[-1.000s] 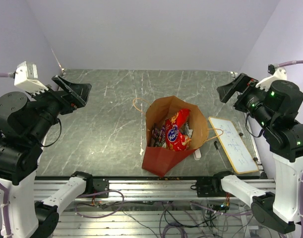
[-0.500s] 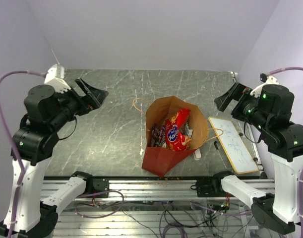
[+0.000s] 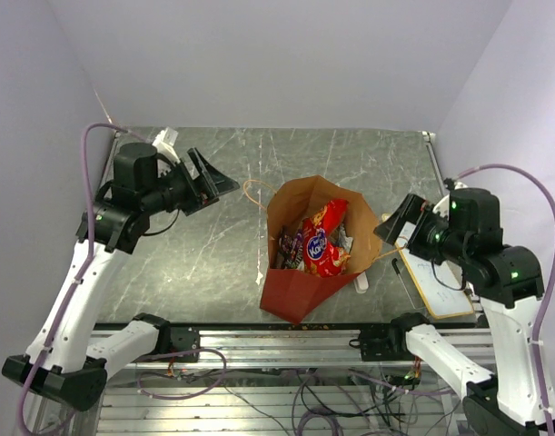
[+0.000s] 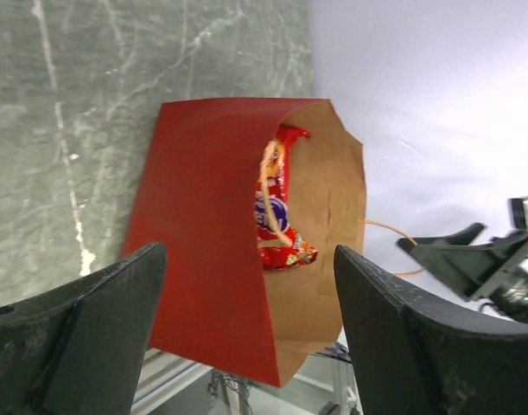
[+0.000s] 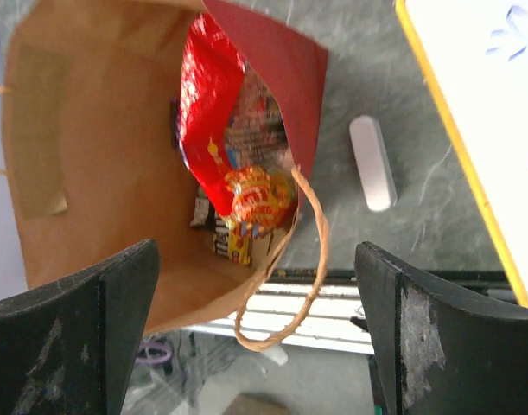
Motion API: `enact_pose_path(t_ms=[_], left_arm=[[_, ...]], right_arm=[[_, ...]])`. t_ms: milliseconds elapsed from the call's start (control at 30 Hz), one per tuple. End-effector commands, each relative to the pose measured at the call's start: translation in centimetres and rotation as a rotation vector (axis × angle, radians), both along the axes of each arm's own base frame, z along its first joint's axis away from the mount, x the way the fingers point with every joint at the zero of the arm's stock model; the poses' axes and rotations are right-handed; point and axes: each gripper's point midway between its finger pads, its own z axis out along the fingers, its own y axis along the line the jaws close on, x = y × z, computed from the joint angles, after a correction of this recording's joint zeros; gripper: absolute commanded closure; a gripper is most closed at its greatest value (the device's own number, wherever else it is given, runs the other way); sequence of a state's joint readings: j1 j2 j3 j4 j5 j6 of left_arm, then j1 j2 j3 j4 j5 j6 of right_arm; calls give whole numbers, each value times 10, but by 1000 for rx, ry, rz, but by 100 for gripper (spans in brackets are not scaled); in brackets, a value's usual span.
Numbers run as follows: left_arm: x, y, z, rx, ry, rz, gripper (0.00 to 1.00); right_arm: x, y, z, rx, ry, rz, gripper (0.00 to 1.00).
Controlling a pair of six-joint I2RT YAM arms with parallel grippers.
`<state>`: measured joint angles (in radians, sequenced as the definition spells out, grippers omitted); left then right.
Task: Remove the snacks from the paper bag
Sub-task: Take out the snack from the paper bag.
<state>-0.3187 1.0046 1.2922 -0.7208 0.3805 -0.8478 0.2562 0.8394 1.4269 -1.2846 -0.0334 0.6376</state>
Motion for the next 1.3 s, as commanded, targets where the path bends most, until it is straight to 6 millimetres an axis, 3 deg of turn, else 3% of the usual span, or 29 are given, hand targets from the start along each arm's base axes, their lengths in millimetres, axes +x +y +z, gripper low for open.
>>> enact_pose_path(t_ms=[0,167,400,567,733,900,1000,1133,1267], left_arm=[[5,-29,20,-86,-37,-72,12],[13,-48,33,-56,-44,-44,13],[7,-67,37,-43,-21,-40,10],[-2,-84,42,54,-35,-167,7],[-6,-90,62,158,-73,-205,6],[-20,-107,78,100,-110,-159,5],[-32,-142,57,85,-74,-177,6],[-39,-198,22,194,-43,-244,9],[-30,-227,-8,351,-41,-270,11]], right_arm=[[-16,21,-17,128,44,55,10],[-18,29,-28,238,40,13,30],[6,34,-5,314,-99,-21,64],[15,40,12,259,-131,69,100],[18,53,27,280,-162,158,100],[24,60,30,289,-186,202,100],[29,62,35,273,-198,229,100],[36,62,35,254,-206,229,100],[36,63,34,262,-206,236,100]])
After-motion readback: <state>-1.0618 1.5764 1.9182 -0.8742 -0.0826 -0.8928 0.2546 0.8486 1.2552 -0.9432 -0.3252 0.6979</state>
